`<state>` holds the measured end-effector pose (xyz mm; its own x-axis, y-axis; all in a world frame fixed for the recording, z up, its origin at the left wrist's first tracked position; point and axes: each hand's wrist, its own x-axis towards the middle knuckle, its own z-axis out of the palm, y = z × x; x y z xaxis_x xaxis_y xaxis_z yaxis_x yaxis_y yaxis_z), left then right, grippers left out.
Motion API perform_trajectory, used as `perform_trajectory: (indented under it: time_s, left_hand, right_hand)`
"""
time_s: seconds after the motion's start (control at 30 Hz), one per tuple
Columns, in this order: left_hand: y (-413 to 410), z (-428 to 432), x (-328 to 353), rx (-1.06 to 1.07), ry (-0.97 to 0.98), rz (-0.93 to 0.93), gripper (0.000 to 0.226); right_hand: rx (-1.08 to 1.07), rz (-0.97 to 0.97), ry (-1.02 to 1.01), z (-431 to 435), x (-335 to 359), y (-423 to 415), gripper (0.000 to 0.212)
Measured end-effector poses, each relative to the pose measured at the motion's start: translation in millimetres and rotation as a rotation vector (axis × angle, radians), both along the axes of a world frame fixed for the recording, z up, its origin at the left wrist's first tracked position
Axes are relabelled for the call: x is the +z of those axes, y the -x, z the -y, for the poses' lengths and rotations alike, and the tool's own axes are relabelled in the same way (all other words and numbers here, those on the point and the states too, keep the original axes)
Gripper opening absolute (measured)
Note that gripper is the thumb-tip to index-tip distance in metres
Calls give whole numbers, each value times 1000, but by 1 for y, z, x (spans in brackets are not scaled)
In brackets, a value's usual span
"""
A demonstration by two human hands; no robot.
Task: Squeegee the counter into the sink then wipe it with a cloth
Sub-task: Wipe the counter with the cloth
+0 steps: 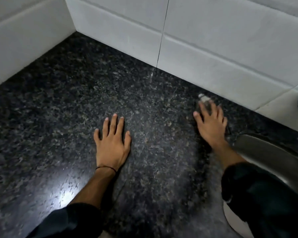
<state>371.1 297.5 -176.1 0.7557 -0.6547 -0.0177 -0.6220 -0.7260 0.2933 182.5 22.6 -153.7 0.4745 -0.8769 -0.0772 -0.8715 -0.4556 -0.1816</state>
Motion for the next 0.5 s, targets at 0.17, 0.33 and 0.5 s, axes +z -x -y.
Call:
perform_trajectory:
  time_s: [0.17,0.33,0.5]
  left_hand:
    - [-1,3,0,11,-20,8,58]
    - [-4,3,-2,19,-24,-16,59]
    - [-5,3,0,23,-8,-38,58]
  right_hand:
    - [65,59,-66,-16,-4,-145,61]
    - [600,26,-131,-88,-2,-235,56]
    - [491,58,-81,-25,-4,-165,51]
